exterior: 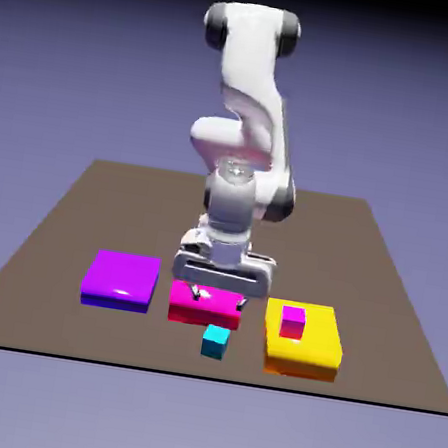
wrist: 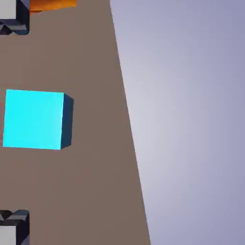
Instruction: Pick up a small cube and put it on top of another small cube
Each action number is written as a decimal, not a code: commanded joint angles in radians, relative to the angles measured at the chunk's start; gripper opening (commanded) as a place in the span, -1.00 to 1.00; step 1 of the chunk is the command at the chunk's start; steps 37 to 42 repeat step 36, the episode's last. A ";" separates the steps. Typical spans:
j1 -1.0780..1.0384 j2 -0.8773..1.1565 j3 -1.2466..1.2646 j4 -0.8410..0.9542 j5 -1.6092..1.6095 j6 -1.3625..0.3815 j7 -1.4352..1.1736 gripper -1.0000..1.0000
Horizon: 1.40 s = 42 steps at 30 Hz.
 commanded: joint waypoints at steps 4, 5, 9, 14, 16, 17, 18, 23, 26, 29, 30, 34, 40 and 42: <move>-0.006 0.098 0.005 0.033 -0.008 -0.004 0.026 0.00; 0.000 0.134 -0.001 0.034 -0.016 0.031 0.031 0.00; 0.016 0.230 -0.019 0.036 -0.035 0.124 0.044 -1.00; -0.008 0.085 0.008 0.032 -0.006 -0.017 0.024 -1.00; -0.011 0.062 0.012 0.032 -0.001 -0.039 0.021 -1.00; 0.014 0.038 0.029 0.051 -0.007 -0.082 -0.020 -1.00; 0.039 0.015 0.046 0.071 -0.013 -0.126 -0.062 -1.00; 0.166 -0.102 0.131 0.168 -0.042 -0.343 -0.270 -1.00; 0.200 -0.133 0.154 0.194 -0.049 -0.401 -0.324 -1.00; 0.208 -0.053 0.140 0.139 -0.086 -0.270 -0.298 -1.00; 0.210 -0.027 0.136 0.122 -0.098 -0.229 -0.290 -1.00; 0.205 -0.081 0.145 0.158 -0.073 -0.316 -0.307 1.00; 0.200 -0.133 0.154 0.194 -0.049 -0.401 -0.324 1.00; 0.200 -0.133 0.154 0.194 -0.049 -0.401 -0.324 1.00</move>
